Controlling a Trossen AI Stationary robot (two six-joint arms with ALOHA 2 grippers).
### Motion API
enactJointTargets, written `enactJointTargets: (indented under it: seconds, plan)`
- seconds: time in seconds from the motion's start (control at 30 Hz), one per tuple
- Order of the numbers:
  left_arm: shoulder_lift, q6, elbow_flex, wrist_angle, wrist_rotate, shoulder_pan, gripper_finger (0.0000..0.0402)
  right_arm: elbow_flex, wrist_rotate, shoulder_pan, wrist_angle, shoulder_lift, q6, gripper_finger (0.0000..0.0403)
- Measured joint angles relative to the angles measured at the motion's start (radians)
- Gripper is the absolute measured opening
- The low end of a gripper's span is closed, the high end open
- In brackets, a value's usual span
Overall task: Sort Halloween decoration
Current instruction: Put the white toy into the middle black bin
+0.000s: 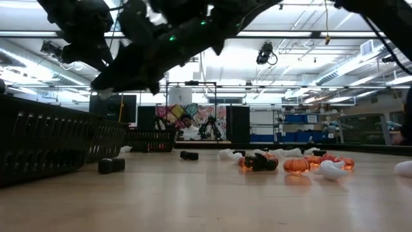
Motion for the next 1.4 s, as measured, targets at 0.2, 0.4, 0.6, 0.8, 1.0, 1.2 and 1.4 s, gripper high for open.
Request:
enactJointTargets:
  seconds: [0.2, 0.4, 0.6, 0.8, 1.0, 1.2, 1.4]
  plan:
    - [0.0, -0.007, 0.0, -0.005, 0.0, 0.0, 0.0199, 0.2, -0.028, 0.001, -0.091, 0.133, -0.029, 0.0071]
    - [0.0, -0.032, 0.0, -0.023, 0.003, -0.001, 0.0199, 0.314, -0.025, 0.003, -0.191, 0.23, -0.07, 0.0071]
    - [0.0, -0.038, 0.0, -0.037, 0.003, -0.001, 0.0199, 0.326, -0.028, 0.003, -0.247, 0.247, -0.092, 0.0071]
    - [0.0, -0.036, 0.0, -0.036, 0.003, -0.001, 0.0199, 0.326, -0.055, 0.003, -0.274, 0.248, -0.128, 0.0083]
    - [0.0, -0.036, 0.0, -0.036, 0.003, -0.001, 0.0199, 0.326, -0.073, 0.0, -0.277, 0.246, -0.117, 0.012]
    - [-0.001, -0.032, 0.0, -0.045, 0.002, -0.001, 0.0199, 0.343, -0.073, -0.007, -0.329, 0.198, -0.118, 0.0141]
    - [-0.001, -0.026, 0.0, -0.061, 0.003, -0.001, 0.0199, 0.343, -0.032, -0.02, -0.418, 0.11, -0.121, 0.0131]
